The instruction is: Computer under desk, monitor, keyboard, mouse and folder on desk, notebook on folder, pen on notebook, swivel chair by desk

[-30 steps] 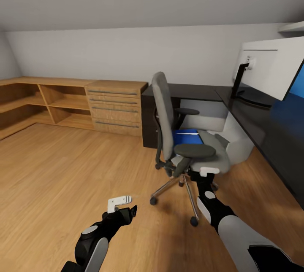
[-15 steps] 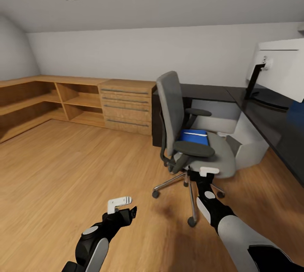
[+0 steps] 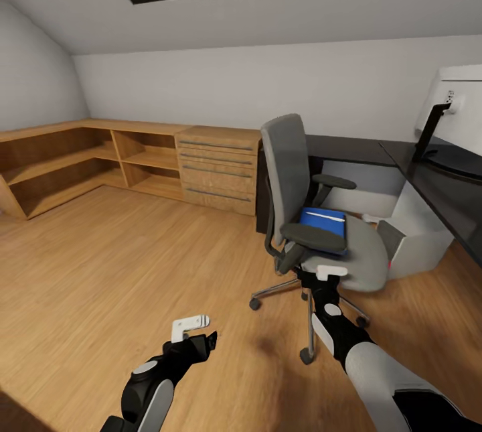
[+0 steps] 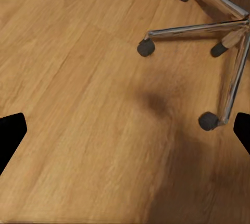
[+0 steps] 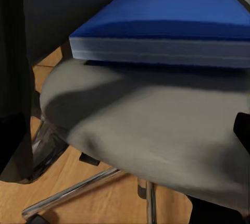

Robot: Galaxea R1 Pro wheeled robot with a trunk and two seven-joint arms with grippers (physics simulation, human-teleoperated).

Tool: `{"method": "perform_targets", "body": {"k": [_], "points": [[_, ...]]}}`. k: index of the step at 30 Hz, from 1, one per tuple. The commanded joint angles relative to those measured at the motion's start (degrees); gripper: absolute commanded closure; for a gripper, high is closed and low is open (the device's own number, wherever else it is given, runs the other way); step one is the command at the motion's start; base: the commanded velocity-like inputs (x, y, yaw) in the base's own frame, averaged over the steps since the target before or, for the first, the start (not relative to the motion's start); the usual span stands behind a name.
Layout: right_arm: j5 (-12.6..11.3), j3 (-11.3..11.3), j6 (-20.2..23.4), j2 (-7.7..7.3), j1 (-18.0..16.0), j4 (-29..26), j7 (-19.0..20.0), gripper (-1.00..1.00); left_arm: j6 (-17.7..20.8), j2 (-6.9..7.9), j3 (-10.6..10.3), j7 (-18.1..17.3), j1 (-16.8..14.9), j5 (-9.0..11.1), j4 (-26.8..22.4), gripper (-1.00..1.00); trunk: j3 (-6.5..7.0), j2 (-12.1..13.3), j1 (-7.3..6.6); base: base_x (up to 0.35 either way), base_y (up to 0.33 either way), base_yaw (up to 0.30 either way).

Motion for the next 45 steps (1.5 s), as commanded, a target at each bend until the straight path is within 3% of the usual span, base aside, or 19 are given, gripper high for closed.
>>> {"method": "perform_targets", "body": {"k": [1,11,45], "points": [[0.0,0.0,-0.2,0.02,0.0,0.0,-0.2,-1.0,0.1,0.0,-0.1,0.5,0.0,0.6,0.0,-1.0,-0.04,0.0,-0.01,0.0,0.0,0.058],[0.0,0.0,-0.2,0.0,0.0,0.0,-0.2,-1.0,0.1,0.0,-0.1,0.5,0.0,0.6,0.0,-1.0,0.09,0.0,-0.01,0.0,0.0,-0.05],[-0.1,-0.1,-0.2,-0.24,0.0,-0.1,-0.2,-1.0,0.1,0.09,0.8,0.5,0.0,0.5,-0.2,-1.0,1.54,0.0,-0.01,0.0,0.0,-0.228]]}}
